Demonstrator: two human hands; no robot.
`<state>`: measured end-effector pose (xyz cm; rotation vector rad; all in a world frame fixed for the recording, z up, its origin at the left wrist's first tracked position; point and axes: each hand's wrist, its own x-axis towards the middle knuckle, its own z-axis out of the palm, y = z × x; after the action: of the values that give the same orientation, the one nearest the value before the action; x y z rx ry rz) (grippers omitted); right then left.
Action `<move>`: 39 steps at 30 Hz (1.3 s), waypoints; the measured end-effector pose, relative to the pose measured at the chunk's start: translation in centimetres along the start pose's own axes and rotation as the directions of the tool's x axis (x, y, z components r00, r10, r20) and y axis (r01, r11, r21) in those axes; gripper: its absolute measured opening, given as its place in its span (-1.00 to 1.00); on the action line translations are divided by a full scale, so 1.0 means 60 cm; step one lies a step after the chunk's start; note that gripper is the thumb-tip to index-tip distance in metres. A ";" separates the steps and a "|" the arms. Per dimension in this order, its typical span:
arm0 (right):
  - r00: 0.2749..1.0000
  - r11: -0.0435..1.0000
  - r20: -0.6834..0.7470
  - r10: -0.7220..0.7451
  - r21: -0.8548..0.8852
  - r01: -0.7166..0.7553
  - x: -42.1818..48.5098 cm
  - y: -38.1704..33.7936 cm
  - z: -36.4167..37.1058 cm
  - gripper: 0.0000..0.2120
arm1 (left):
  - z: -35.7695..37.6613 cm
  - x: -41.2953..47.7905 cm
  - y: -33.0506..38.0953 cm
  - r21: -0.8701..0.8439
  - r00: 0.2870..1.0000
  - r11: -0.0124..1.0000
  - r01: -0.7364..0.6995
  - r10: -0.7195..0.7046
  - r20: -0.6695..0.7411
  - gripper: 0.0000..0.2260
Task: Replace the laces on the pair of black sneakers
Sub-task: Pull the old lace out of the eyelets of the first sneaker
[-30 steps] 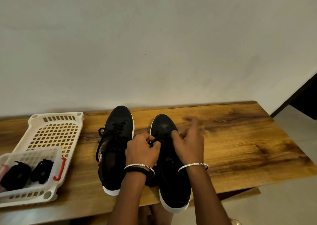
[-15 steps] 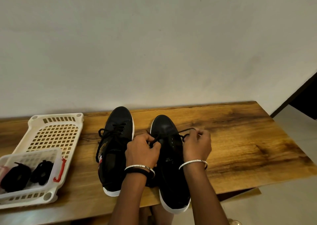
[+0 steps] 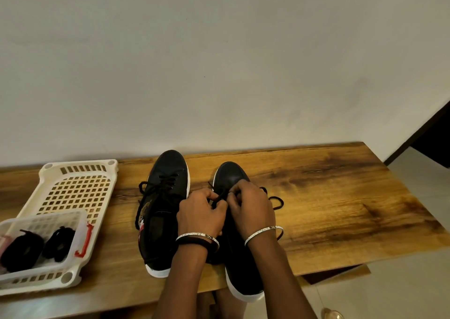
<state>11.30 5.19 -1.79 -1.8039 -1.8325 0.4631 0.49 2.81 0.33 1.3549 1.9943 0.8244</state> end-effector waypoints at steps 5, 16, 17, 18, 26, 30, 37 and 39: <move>0.845 0.768 -0.230 0.482 0.575 -0.282 0.007 0.005 -0.012 -0.93 | 0.001 0.000 0.000 -0.019 1.000 1.000 0.008 -0.008 0.003 -0.97; 0.998 0.989 0.035 -0.042 -0.137 0.047 -0.005 -0.004 -0.016 -0.78 | 0.004 0.002 -0.001 -0.033 1.000 0.999 0.005 -0.005 0.006 -0.97; 0.997 0.983 0.066 -0.047 -0.175 0.058 -0.006 -0.006 -0.012 -0.81 | 0.004 0.002 -0.002 -0.031 1.000 1.000 0.003 -0.002 0.004 -0.96; 0.997 0.984 0.071 -0.039 -0.172 0.051 -0.006 -0.006 -0.010 -0.82 | 0.004 0.002 -0.003 -0.028 1.000 1.000 0.001 -0.001 0.002 -0.96; 0.963 0.951 -0.172 0.207 0.267 -0.157 -0.002 -0.001 0.006 -0.90 | 0.006 0.000 0.002 -0.016 1.000 1.000 0.026 -0.026 -0.016 -0.96; 0.882 0.809 -0.247 0.402 0.548 -0.215 0.002 0.001 -0.002 -0.92 | 0.008 0.000 0.003 0.008 0.999 1.000 0.019 -0.019 -0.031 -0.96; 0.760 0.601 -0.143 0.633 0.710 -0.367 0.006 0.011 -0.011 -0.94 | 0.008 0.000 0.004 0.010 0.999 1.000 0.026 -0.025 -0.030 -0.97; 0.834 0.774 -0.208 0.510 0.533 -0.341 0.003 0.008 -0.017 -0.86 | 0.007 0.000 0.003 0.001 0.999 1.000 0.022 -0.022 -0.035 -0.99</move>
<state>12.30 5.30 -1.21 -1.7986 -0.9416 0.6554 0.93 2.95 0.21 1.3257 2.0334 0.8416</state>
